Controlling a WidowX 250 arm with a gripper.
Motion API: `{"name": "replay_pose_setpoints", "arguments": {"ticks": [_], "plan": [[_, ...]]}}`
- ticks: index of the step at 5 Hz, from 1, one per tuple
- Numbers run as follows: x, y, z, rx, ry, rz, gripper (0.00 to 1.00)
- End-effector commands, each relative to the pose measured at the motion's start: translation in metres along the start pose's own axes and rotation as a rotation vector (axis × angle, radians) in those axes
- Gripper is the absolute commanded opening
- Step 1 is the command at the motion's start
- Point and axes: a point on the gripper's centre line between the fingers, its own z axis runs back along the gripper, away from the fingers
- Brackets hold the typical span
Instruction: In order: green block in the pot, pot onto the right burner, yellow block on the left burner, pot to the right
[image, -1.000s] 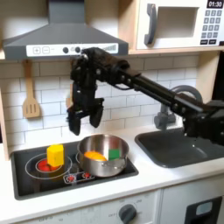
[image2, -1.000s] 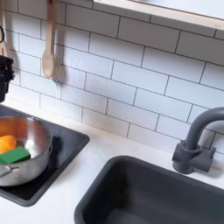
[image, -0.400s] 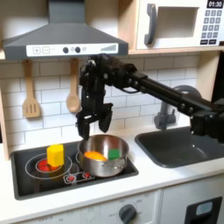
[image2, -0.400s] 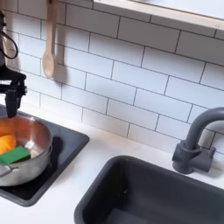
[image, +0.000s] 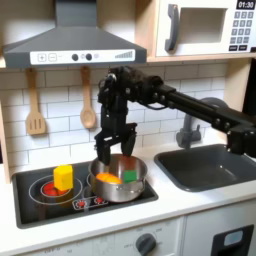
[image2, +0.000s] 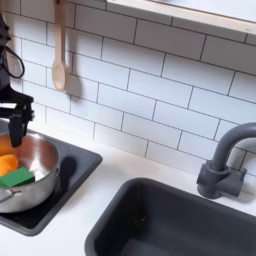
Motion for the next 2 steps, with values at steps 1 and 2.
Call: {"name": "replay_pose_setpoints", "arguments": {"ticks": [1, 2], "plan": [[-0.0093, 0.0016, -0.0053, 0.003, 0.014, 0.01, 1.0], [-0.0086, 0.005, -0.0114, 0.012, 0.023, 0.035, 1.0]]}}
